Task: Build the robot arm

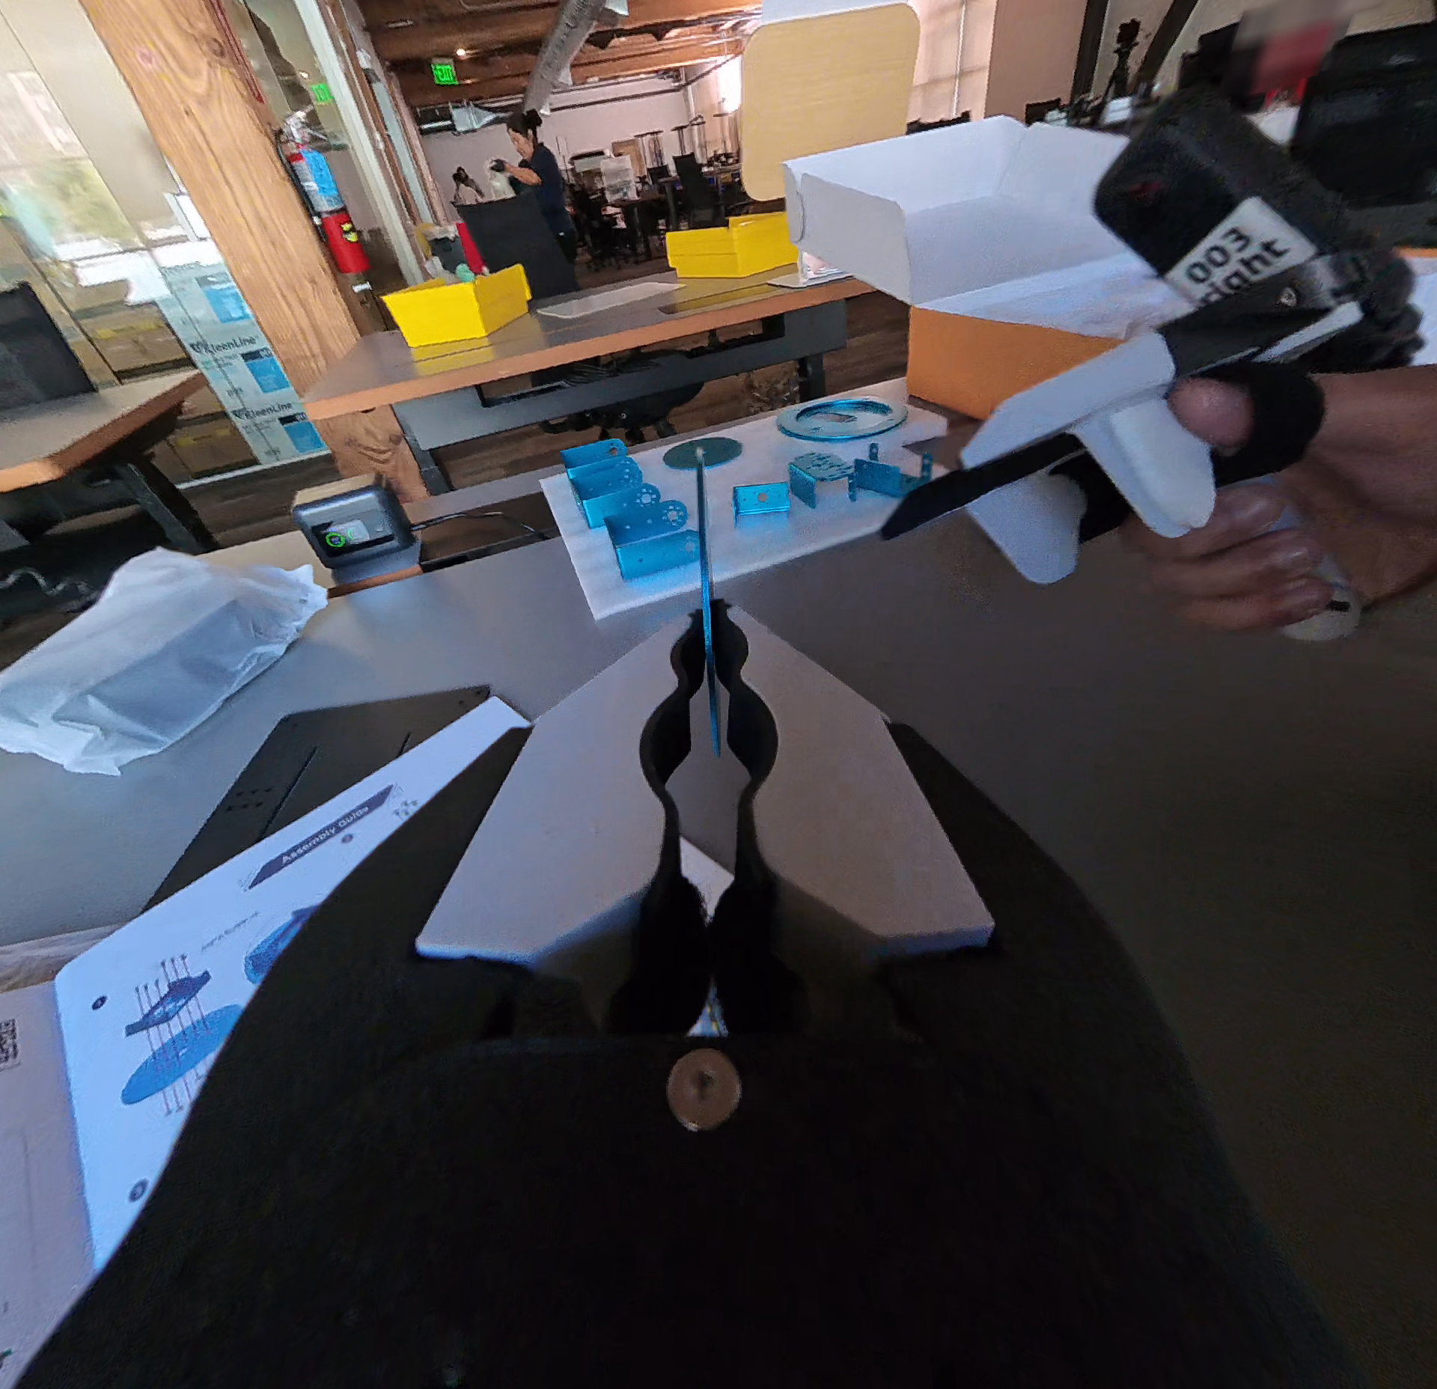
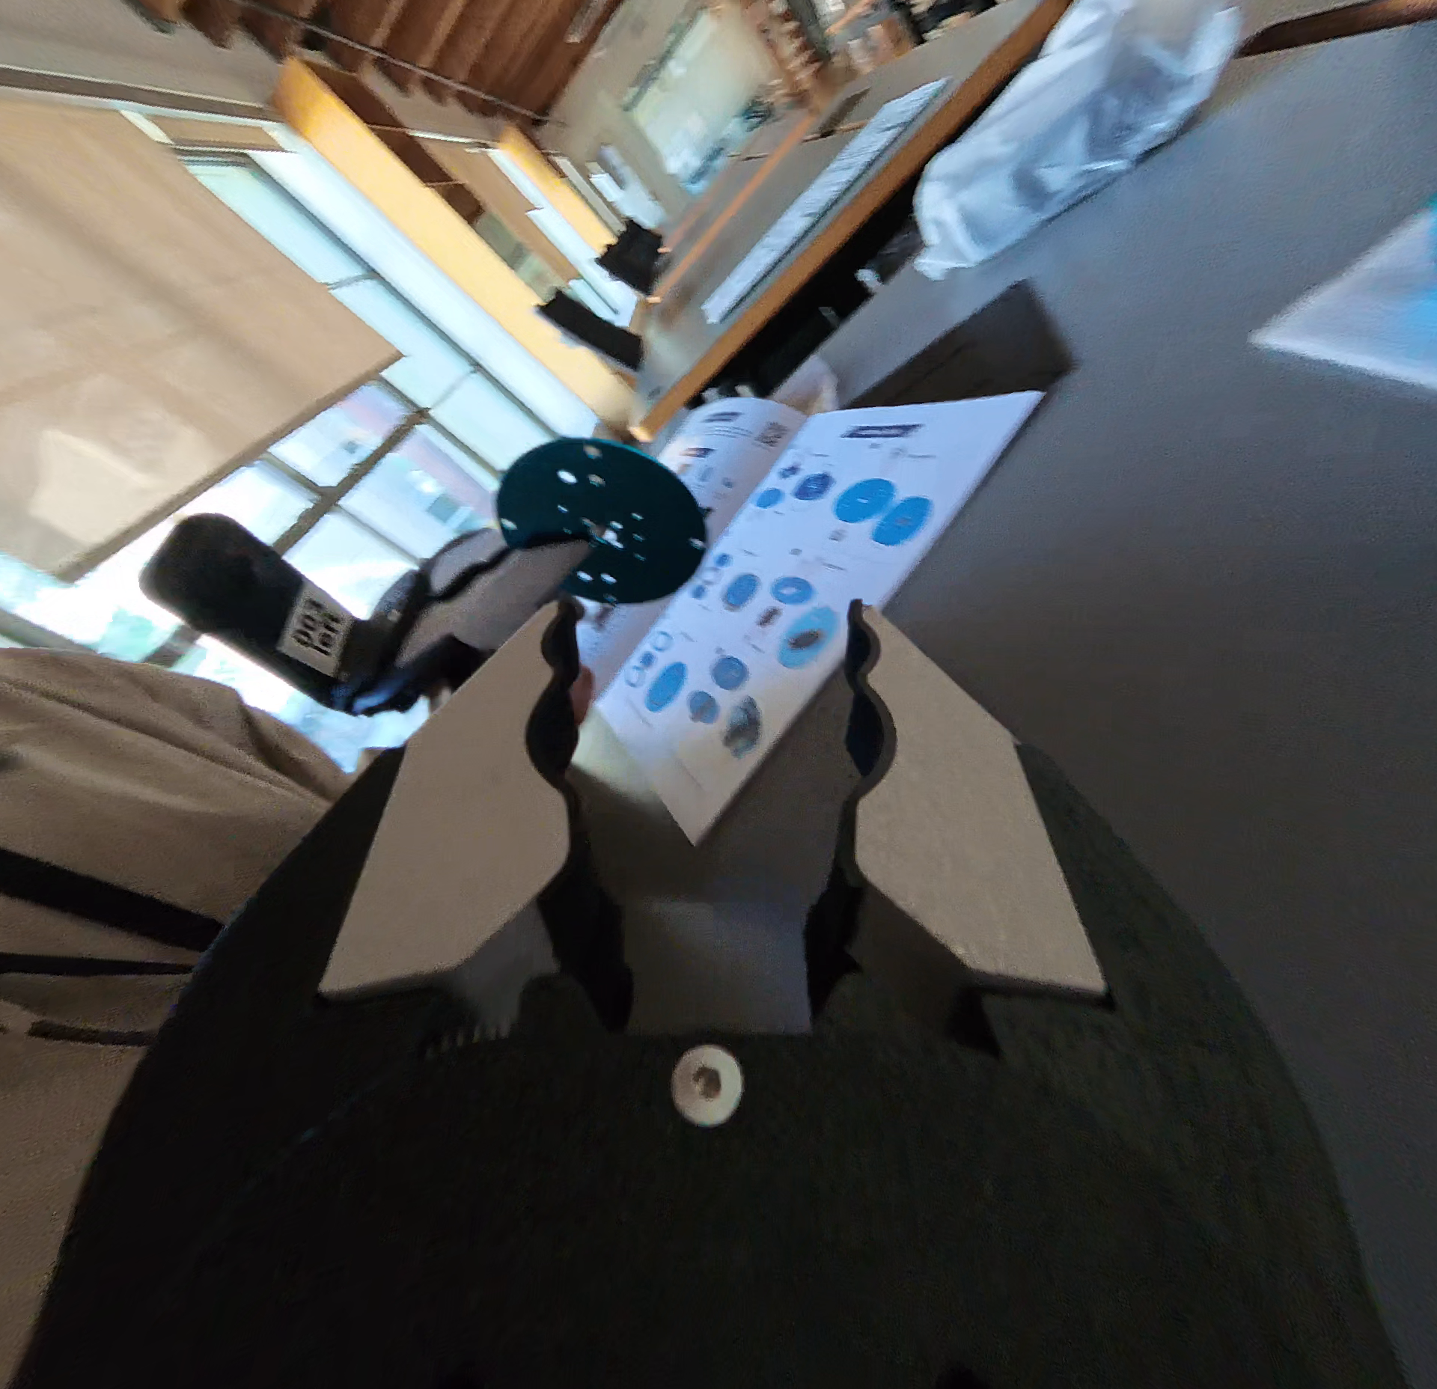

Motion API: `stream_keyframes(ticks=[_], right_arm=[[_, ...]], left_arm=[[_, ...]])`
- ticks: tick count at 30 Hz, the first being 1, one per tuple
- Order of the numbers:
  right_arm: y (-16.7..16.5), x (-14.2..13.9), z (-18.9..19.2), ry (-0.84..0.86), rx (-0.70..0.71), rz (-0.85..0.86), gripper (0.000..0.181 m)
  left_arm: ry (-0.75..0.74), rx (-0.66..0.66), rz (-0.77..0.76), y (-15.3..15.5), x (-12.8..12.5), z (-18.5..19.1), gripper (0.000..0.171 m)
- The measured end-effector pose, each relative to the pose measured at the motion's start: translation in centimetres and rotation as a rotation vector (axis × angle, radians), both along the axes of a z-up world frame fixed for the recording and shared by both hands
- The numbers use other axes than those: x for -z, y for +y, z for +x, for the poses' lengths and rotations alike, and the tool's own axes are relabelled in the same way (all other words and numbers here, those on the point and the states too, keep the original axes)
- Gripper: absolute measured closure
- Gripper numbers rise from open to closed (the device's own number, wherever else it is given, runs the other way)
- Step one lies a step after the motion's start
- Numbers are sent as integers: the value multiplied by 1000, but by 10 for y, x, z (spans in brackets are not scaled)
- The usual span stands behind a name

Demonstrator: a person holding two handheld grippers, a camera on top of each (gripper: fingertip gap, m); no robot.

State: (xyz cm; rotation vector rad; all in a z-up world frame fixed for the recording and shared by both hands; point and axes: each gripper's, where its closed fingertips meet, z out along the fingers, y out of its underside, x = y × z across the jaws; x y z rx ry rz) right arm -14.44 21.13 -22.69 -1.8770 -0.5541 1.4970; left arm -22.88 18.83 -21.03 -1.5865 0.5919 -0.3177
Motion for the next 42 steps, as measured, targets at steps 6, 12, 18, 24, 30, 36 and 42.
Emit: stream_keyframes(ticks=[6,12,18,24,30,36,42], right_arm=[[-30,17,60,-209,220,102,119],[-55,36,112,-244,472,174,124],[-61,30,139,-217,636,310,132],[-51,27,122,-235,598,386,138],[-42,38,87,-277,466,376,139],[-40,35,62,-309,401,440,143],[-38,36,67,-337,431,467,145]], left_arm=[[-103,37,-99,-12,4,-30,171],[-161,68,-181,-19,13,-38,171],[-130,19,-198,-21,18,-51,171],[-72,-118,-179,-27,16,-94,171],[-80,-249,-194,-37,19,-145,171],[-113,-253,-216,-36,26,-152,171],[-115,-193,-230,-28,30,-133,171]])
